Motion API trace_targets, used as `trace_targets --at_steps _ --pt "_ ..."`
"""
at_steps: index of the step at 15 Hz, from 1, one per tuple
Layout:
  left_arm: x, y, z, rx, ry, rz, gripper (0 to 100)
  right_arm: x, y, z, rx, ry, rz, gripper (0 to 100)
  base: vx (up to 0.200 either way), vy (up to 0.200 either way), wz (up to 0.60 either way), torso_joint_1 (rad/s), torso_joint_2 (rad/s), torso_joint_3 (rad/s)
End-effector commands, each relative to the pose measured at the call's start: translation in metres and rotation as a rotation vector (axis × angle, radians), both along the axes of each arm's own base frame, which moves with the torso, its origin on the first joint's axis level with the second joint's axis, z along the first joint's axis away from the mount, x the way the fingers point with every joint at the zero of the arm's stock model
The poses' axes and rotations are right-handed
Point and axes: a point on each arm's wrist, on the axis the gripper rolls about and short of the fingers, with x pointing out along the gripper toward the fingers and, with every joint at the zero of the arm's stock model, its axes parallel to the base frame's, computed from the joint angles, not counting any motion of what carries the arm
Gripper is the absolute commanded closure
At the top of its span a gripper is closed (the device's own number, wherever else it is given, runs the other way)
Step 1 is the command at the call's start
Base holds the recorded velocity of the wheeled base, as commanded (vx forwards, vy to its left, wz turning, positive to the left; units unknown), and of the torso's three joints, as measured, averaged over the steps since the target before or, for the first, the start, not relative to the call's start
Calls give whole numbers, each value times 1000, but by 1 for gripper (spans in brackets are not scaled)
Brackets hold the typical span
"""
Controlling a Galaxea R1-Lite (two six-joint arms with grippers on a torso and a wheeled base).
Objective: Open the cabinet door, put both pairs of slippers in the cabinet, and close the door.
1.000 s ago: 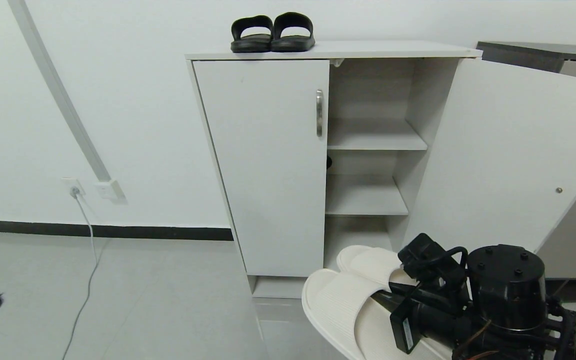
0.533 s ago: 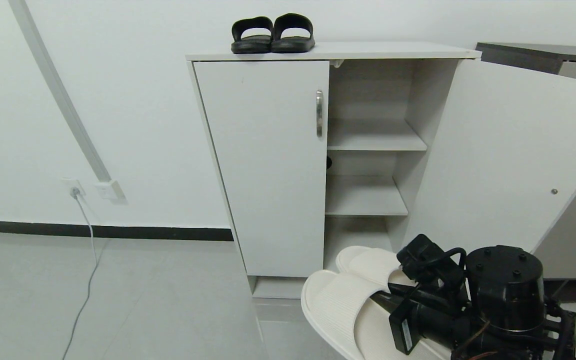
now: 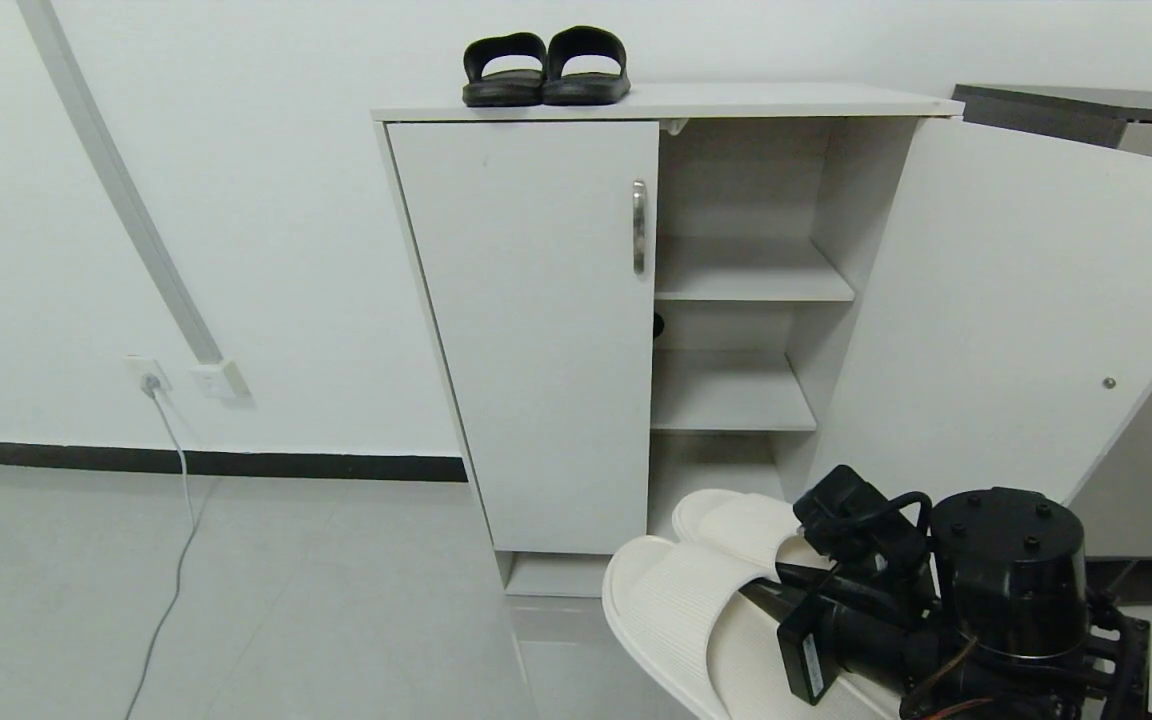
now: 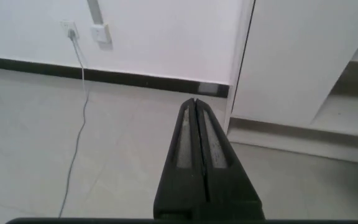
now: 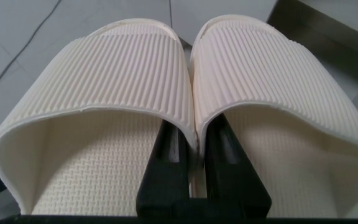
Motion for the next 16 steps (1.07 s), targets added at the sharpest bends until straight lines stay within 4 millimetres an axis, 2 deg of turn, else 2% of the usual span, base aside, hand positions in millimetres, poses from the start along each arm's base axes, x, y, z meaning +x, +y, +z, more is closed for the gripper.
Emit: trace_targets --at_steps 1,2,3,6,8,10,12,13,16 --pt "0 0 -1 -12 2 -23 100 0 0 -1 -2 2 0 100 0 0 0 0 0 0" --pt "1 -3 -1 -16 4 -139 100 1 1 -1 -2 2 0 100 0 0 0 0 0 0" --pt "1 -2 -1 -11 4 -170 100 2 2 -1 -5 -4 -15 100 0 0 0 0 0 0" --pt "0 -2 -1 -10 1 -175 100 8 7 -6 -26 -6 -67 100 0 0 0 0 0 0" --pt "0 1 0 41 6 -55 100 10 9 -6 -17 -19 -76 100 0 0 0 0 0 0" --pt "0 -2 -1 56 8 -209 100 10 10 -5 -7 -21 -81 100 0 0 0 0 0 0" --pt "-1 -2 -1 59 -8 -248 100 8 11 -5 -6 -20 -77 100 0 0 0 0 0 0" --pt "-4 -1 -2 75 -56 -324 100 8 11 -5 -5 -22 -76 100 0 0 0 0 0 0" --pt "-7 -1 -2 64 -85 -302 100 8 12 -5 -6 -19 -76 100 0 0 0 0 0 0"
